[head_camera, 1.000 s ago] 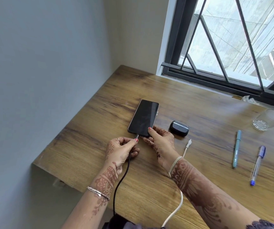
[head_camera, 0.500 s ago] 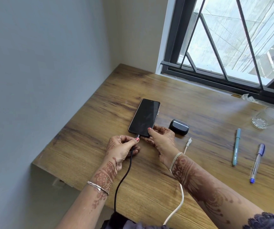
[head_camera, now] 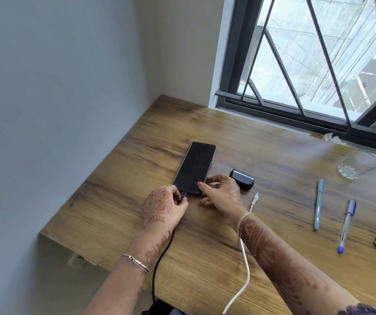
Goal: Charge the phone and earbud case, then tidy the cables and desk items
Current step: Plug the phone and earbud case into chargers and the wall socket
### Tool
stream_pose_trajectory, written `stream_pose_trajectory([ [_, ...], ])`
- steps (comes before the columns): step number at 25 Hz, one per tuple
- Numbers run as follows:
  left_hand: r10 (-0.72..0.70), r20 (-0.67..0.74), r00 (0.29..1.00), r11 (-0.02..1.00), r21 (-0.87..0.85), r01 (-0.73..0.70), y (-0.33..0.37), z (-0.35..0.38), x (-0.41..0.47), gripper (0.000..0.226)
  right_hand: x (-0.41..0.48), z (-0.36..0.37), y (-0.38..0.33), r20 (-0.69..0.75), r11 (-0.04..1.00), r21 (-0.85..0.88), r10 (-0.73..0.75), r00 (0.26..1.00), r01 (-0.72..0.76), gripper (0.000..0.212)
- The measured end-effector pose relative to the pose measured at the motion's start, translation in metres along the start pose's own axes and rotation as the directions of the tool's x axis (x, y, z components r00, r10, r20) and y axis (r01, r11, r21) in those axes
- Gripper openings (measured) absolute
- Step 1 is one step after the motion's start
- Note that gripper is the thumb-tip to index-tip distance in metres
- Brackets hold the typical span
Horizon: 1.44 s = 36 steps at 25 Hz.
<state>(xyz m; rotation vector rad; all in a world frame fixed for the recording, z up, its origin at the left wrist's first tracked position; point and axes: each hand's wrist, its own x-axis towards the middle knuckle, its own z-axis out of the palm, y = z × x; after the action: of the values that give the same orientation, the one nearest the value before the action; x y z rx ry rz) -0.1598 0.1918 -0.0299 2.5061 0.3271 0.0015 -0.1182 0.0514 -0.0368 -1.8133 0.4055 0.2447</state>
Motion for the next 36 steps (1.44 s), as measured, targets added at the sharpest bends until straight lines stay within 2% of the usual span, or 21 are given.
stream_pose_trajectory([
  [3, 0.031, -0.018, 0.999, 0.999, 0.031, -0.030, -0.002, 0.002, -0.001, 0.022, 0.002, -0.001, 0.000, -0.024, 0.998, -0.064, -0.011, 1.000, 0.010, 0.025],
  [6, 0.060, -0.033, 0.998, 0.996, 0.070, -0.057, -0.001, 0.003, -0.003, 0.021, 0.006, -0.003, 0.001, -0.006, 0.975, -0.215, -0.061, 0.998, 0.058, 0.024],
  [11, 0.066, -0.005, 0.998, 0.994, 0.085, -0.065, 0.000, 0.002, 0.001, 0.019, 0.008, -0.007, 0.004, 0.011, 0.948, -0.293, -0.124, 0.992, 0.122, 0.017],
  [14, 0.091, -0.029, 0.995, 0.993, 0.073, -0.089, 0.003, 0.004, 0.001, 0.020, 0.008, -0.013, 0.006, -0.024, 0.946, -0.284, -0.169, 0.985, 0.156, 0.015],
  [17, 0.144, -0.036, 0.989, 0.990, 0.013, -0.143, 0.018, 0.007, 0.000, 0.021, 0.009, -0.027, -0.001, -0.079, 0.971, -0.180, -0.175, 0.981, 0.159, 0.013],
  [22, 0.184, 0.118, 0.976, 0.979, -0.106, -0.172, 0.055, 0.028, -0.007, 0.022, 0.016, -0.059, -0.007, -0.184, 0.978, -0.139, -0.180, 0.966, 0.156, 0.013],
  [27, 0.278, 0.275, 0.920, 0.959, -0.131, -0.250, 0.085, 0.056, -0.015, 0.032, 0.024, -0.092, -0.004, -0.305, 0.960, -0.228, -0.231, 0.924, 0.164, 0.013],
  [30, 0.289, 0.283, 0.915, 0.954, -0.162, -0.252, 0.089, 0.069, -0.014, 0.040, 0.029, -0.106, 0.004, -0.273, 0.947, -0.252, -0.265, 0.925, 0.197, 0.010],
  [32, 0.288, 0.252, 0.924, 0.957, -0.122, -0.265, 0.093, 0.073, -0.012, 0.042, 0.033, -0.114, 0.012, -0.228, 0.942, -0.254, -0.280, 0.933, 0.220, 0.012],
  [36, 0.254, 0.205, 0.945, 0.966, -0.106, -0.236, 0.100, 0.074, -0.011, 0.027, 0.035, -0.119, 0.024, -0.065, 0.958, -0.189, -0.233, 0.970, 0.217, 0.026],
])
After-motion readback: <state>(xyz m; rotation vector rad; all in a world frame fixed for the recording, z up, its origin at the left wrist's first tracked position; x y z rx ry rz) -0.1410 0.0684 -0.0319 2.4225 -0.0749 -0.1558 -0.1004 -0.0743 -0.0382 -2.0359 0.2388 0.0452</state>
